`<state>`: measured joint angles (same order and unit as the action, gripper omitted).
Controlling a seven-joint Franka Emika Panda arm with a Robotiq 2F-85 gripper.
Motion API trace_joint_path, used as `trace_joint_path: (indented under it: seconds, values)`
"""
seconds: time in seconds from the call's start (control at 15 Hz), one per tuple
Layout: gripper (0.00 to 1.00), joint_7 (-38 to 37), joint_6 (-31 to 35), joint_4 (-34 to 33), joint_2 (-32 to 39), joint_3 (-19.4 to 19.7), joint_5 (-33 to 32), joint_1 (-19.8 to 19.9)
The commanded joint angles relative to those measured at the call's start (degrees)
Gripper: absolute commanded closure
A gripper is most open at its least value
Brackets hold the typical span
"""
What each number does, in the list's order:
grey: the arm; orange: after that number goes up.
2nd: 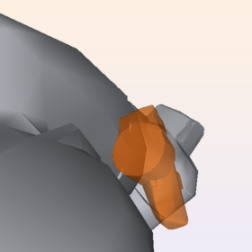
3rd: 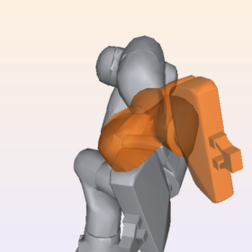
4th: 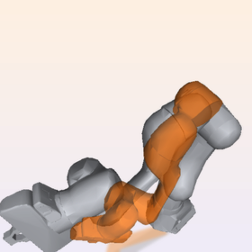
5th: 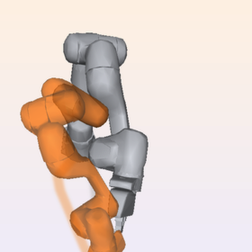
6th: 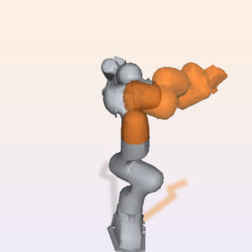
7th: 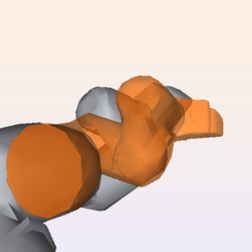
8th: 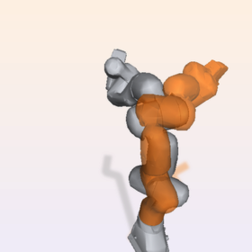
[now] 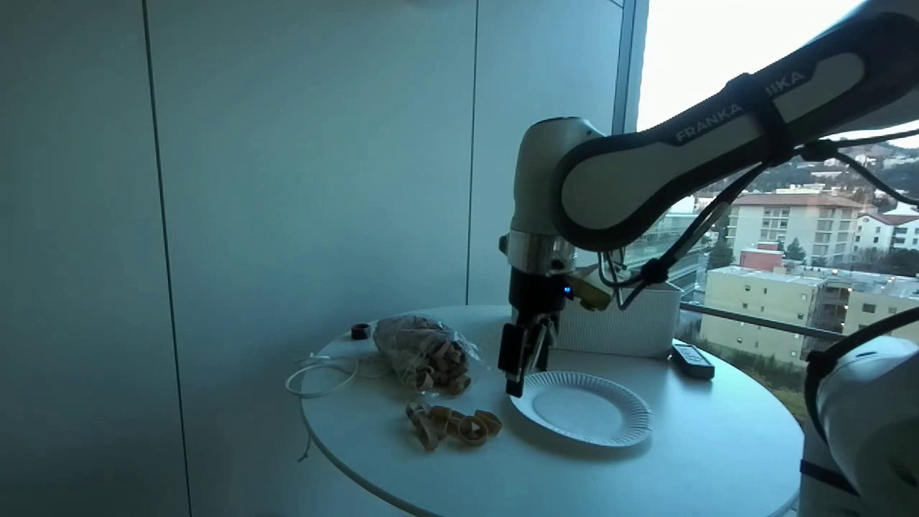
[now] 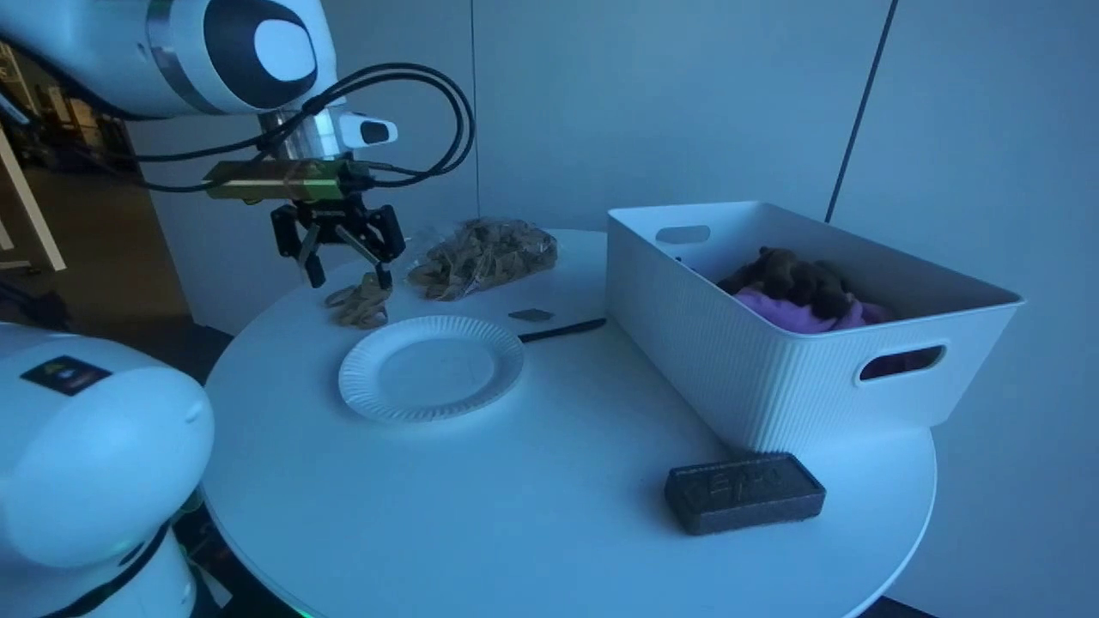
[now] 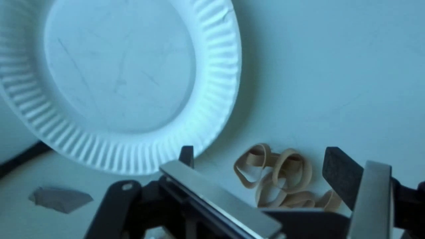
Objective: Remove the rubber bands from the plate
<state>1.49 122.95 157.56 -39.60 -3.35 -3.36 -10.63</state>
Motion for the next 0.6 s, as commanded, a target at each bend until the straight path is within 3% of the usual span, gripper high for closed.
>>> trace_joint_path:
  seconds: [0.0, 0.33, 0.53]
  values:
    - [0.0, -5.1, -6.1, -0.1, -6.0, 0.2, 1.4, 5.0]
    - [0.0, -12.9, -13.3, -0.1, -10.8, 0.4, 2.1, 11.1]
    - [0.0, -10.0, -11.2, 0.2, -8.8, 0.1, 0.8, 10.4]
